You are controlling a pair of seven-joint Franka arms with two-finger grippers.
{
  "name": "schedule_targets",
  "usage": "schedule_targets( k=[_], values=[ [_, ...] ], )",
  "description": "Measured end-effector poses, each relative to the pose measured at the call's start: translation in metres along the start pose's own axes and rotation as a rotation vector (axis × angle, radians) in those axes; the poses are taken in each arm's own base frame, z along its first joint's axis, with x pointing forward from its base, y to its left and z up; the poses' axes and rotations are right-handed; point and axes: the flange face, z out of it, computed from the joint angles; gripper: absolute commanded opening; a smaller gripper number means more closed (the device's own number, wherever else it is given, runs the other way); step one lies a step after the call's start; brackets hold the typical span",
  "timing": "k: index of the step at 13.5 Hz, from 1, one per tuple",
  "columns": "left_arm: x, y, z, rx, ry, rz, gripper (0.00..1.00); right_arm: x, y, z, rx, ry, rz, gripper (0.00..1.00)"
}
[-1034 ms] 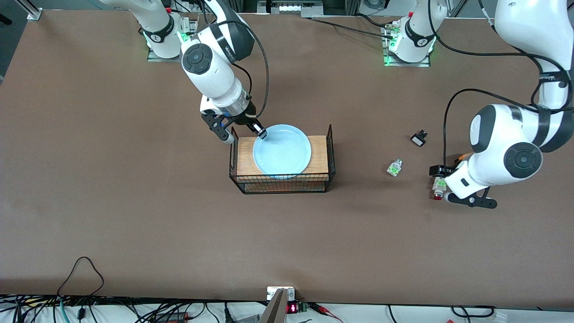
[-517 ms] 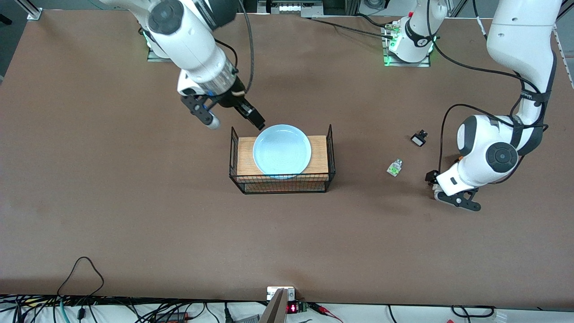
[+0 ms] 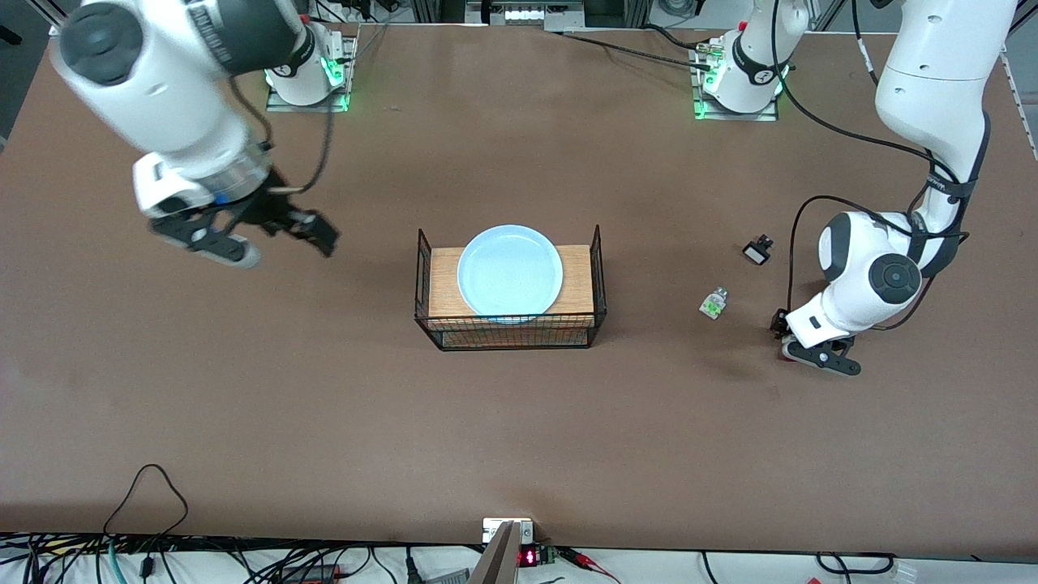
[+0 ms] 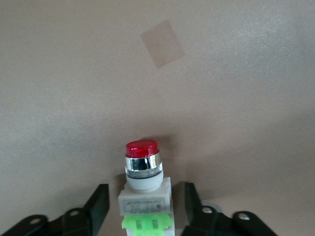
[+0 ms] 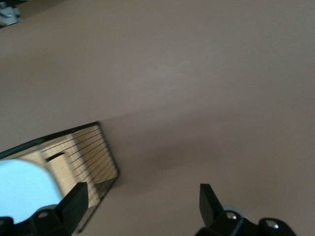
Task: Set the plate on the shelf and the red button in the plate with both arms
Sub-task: 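Release the plate and withdraw the right gripper while the left gripper reaches buttons, then grasp the red-capped button with the left gripper, then carry the red button with the left gripper onto the plate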
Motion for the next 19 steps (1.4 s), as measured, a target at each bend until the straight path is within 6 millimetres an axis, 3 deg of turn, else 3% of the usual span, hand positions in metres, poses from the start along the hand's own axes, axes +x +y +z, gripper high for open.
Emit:
schedule_targets(
  k=[2, 5, 6, 8, 12, 15, 17, 19],
  values=[
    [0.0, 0.001, -0.001, 0.0, 0.001, 0.002, 0.15, 0.032, 0.057, 0.001, -0.022, -0.024, -0.034, 1.0],
    [0.001, 0.003, -0.009, -0.008, -0.026, 0.006, 0.14, 0.071, 0.142, -0.001, -0.027, -0.034, -0.168, 1.0],
    [0.004, 0.005, -0.021, -0.012, -0.035, 0.01, 0.14, 0.08, 0.168, -0.002, -0.026, -0.037, -0.208, 1.0],
    [0.013, 0.017, -0.067, -0.028, -0.079, 0.03, 0.15, 0.084, 0.201, -0.009, -0.027, -0.062, -0.234, 1.0],
    [0.031, 0.061, -0.209, -0.118, -0.187, 0.044, 0.15, 0.071, 0.213, -0.023, -0.019, -0.064, -0.23, 1.0],
    [0.042, 0.117, -0.304, -0.247, -0.219, -0.026, 0.14, 0.062, 0.206, -0.031, -0.012, -0.052, -0.264, 1.0],
    [0.049, 0.177, -0.337, -0.276, -0.224, -0.122, 0.15, 0.057, 0.2, -0.038, -0.009, -0.049, -0.28, 1.0],
    [0.051, 0.265, -0.353, -0.276, -0.234, -0.177, 0.14, 0.056, 0.199, -0.038, -0.01, -0.051, -0.285, 1.0]
  ],
)
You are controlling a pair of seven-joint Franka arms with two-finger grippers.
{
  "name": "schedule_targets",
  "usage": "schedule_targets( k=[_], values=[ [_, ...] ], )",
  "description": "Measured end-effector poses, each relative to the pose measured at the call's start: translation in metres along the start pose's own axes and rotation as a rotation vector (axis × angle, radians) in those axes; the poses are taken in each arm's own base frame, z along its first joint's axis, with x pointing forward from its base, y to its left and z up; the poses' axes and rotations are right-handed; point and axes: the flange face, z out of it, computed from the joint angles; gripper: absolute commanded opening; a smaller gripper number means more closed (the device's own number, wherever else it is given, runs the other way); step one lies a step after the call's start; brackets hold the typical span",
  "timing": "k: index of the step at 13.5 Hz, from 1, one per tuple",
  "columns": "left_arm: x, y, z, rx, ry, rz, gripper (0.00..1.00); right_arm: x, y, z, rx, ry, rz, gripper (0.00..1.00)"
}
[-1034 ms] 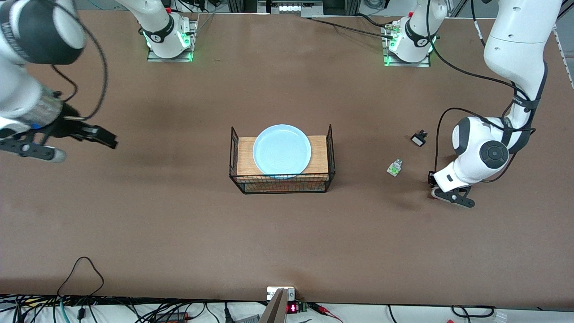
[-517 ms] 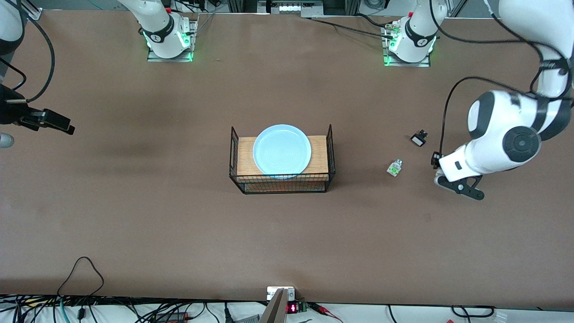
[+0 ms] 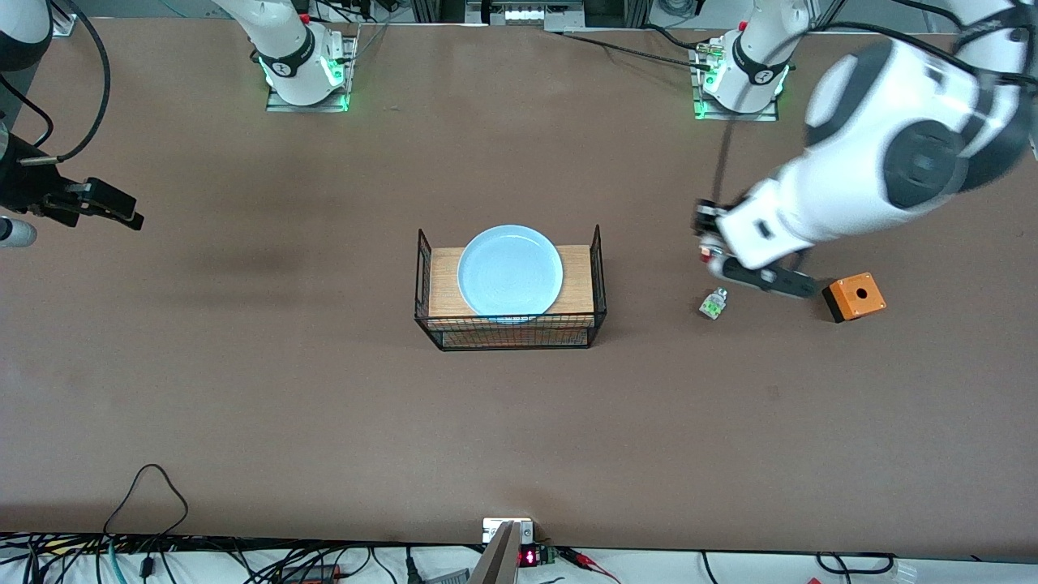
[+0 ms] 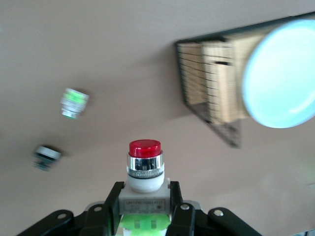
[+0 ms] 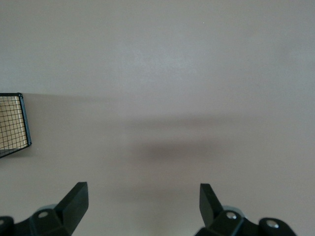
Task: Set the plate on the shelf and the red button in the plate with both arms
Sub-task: 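Carry the red button with the left gripper onto the plate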
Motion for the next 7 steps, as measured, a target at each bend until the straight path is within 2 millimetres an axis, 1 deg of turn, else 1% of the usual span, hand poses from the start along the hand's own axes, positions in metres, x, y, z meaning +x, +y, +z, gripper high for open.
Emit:
schedule_targets(
  k=[1, 2, 3, 4, 5, 7],
  values=[
    [-0.004, 0.04, 0.01, -0.003, 0.017, 0.003, 0.14, 0.0, 0.0, 0.0, -0.002, 0.0, -0.003, 1.0],
    [-0.006, 0.075, 0.023, -0.012, 0.036, 0.005, 0.14, 0.0, -0.001, 0.0, -0.003, 0.001, -0.005, 1.0],
    [-0.004, 0.105, 0.037, -0.031, 0.056, -0.005, 0.14, 0.0, -0.001, -0.001, -0.003, 0.002, -0.006, 1.0],
    [-0.001, 0.131, 0.049, -0.053, 0.071, -0.02, 0.14, 0.0, -0.001, -0.002, -0.003, 0.004, -0.007, 1.0],
    [0.004, 0.15, 0.06, -0.073, 0.079, -0.035, 0.14, 0.0, -0.001, -0.003, -0.003, 0.005, -0.007, 1.0],
    [0.021, 0.174, 0.084, -0.066, 0.122, -0.045, 0.14, 0.001, -0.002, -0.003, -0.003, 0.007, -0.008, 1.0]
  ],
)
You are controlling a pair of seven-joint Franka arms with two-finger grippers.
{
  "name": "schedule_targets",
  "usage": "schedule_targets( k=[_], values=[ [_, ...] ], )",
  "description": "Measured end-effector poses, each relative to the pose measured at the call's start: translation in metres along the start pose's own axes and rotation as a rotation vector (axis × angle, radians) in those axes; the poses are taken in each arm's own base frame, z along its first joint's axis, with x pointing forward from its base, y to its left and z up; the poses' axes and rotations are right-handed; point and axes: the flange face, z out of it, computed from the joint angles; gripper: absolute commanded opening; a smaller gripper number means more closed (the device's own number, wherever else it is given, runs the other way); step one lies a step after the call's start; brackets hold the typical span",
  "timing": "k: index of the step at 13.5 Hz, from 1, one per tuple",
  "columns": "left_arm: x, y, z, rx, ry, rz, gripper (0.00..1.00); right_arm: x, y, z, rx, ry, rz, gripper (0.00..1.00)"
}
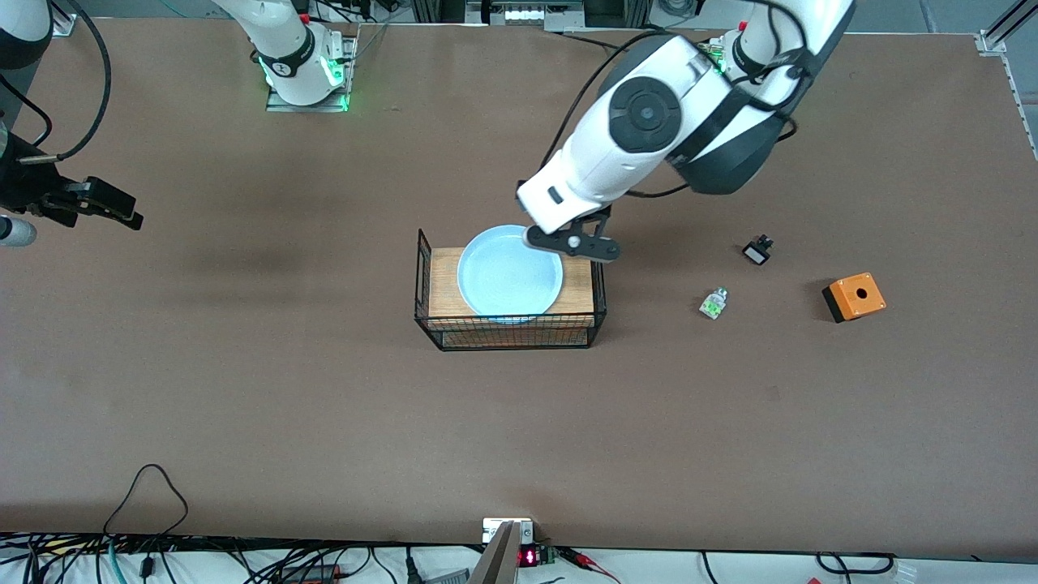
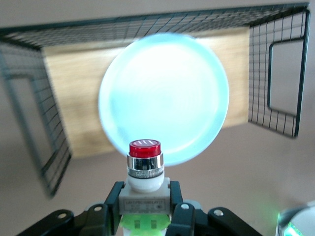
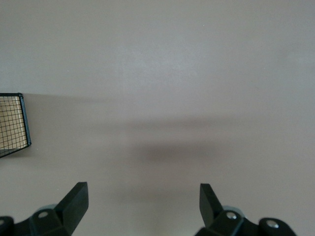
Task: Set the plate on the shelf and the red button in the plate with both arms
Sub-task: 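Carry the red button with the left gripper onto the plate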
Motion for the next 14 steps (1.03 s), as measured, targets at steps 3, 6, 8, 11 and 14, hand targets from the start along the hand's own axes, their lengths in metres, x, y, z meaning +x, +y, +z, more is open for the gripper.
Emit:
schedule_targets(
  k=[3, 6, 8, 11, 14],
  values=[
    [0.011, 0.019, 0.059, 0.116, 0.056, 0.052, 0.14, 0.0, -0.001, -0.001, 0.0, 0.002, -0.005, 1.0],
    [0.023, 0.025, 0.098, 0.118, 0.097, 0.069, 0.15, 0.0, -0.002, -0.001, 0.0, 0.002, -0.007, 1.0],
    [0.025, 0.026, 0.104, 0.127, 0.108, 0.074, 0.44, 0.0, -0.002, -0.001, 0.0, 0.002, -0.008, 1.0],
    [0.027, 0.026, 0.1, 0.135, 0.126, 0.079, 1.0, 0.0, -0.002, -0.001, 0.0, 0.002, -0.008, 1.0],
    [0.031, 0.026, 0.086, 0.132, 0.154, 0.079, 1.0, 0.0, -0.002, -0.001, 0.0, -0.003, -0.008, 1.0]
  ],
)
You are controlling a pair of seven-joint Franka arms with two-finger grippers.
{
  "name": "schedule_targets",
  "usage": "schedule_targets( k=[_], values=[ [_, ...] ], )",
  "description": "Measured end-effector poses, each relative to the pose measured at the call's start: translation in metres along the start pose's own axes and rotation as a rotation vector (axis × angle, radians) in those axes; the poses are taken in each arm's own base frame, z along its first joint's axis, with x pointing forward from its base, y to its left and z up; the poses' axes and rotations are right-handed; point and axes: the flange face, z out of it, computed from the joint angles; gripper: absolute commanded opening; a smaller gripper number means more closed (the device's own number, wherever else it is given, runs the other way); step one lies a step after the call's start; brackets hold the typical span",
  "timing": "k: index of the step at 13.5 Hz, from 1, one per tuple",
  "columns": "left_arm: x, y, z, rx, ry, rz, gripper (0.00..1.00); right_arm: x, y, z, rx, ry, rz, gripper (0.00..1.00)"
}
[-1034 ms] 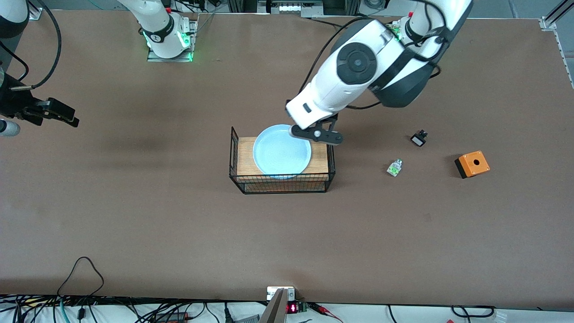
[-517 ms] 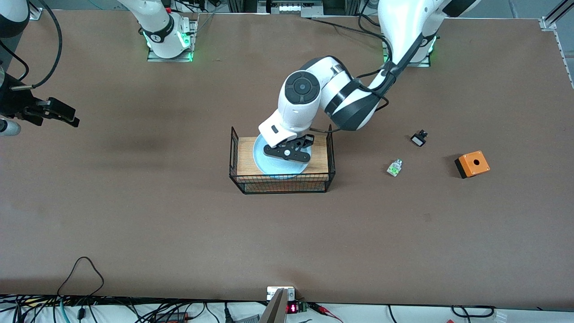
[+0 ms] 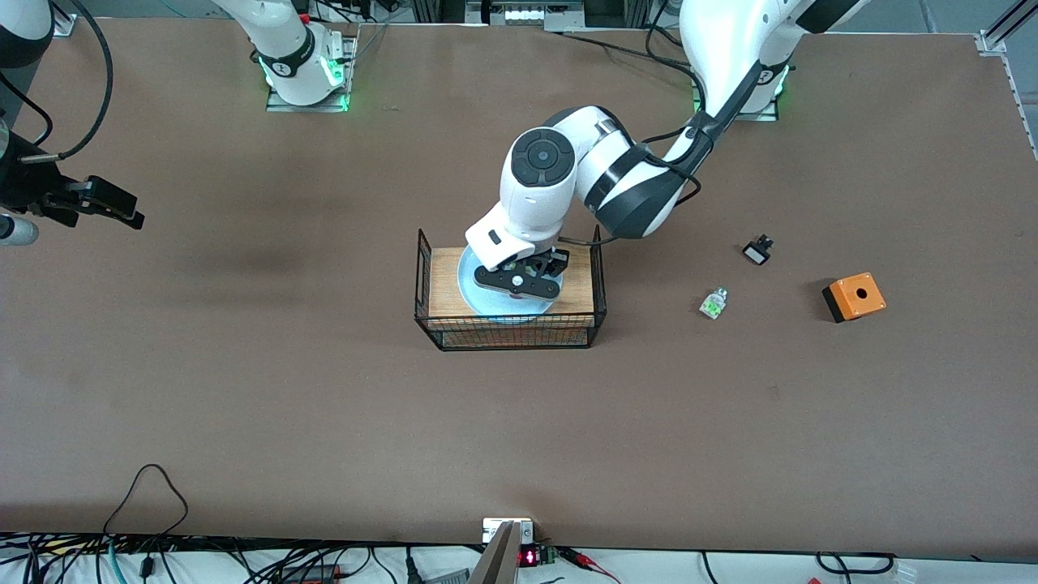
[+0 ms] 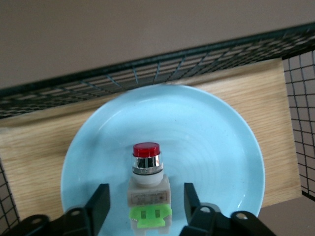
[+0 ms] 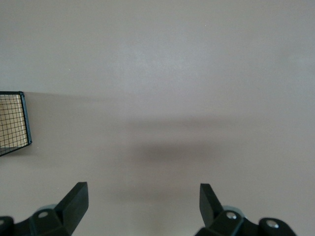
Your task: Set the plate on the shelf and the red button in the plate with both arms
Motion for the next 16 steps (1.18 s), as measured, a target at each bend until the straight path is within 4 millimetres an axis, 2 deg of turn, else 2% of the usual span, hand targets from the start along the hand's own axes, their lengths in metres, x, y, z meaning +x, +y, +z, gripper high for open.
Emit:
schedule_targets(
  k=[1, 3, 5, 7, 8, 11, 13, 16],
  values=[
    [0.002, -0.001, -0.012, -0.002, 0.011, -0.003, 1.0, 0.0, 0.0, 0.0, 0.0, -0.001, 0.0, 1.0],
    [0.0, -0.016, -0.052, 0.043, -0.012, -0.023, 1.0, 0.0, 0.0, 0.0, 0.0, -0.001, 0.0, 1.0],
    [-0.001, -0.057, -0.107, 0.105, -0.047, -0.078, 1.0, 0.0, 0.0, 0.0, 0.0, -0.002, 0.0, 1.0],
    [0.001, -0.114, -0.154, 0.129, -0.087, -0.168, 1.0, 0.0, 0.0, 0.0, 0.0, -0.002, -0.001, 1.0],
    [0.001, -0.142, -0.171, 0.138, -0.109, -0.209, 1.0, 0.0, 0.0, 0.0, 0.0, -0.002, -0.001, 1.0],
    [-0.006, -0.202, -0.201, 0.172, -0.199, -0.215, 1.0, 0.0, -0.001, -0.002, 0.0, 0.001, -0.001, 1.0],
    [-0.011, -0.239, -0.21, 0.185, -0.266, -0.175, 1.0, 0.0, -0.001, -0.002, 0.0, 0.003, -0.001, 1.0],
    [-0.008, -0.315, -0.223, 0.164, -0.315, -0.145, 1.0, 0.0, -0.001, -0.003, 0.0, 0.004, -0.002, 1.0]
  ],
)
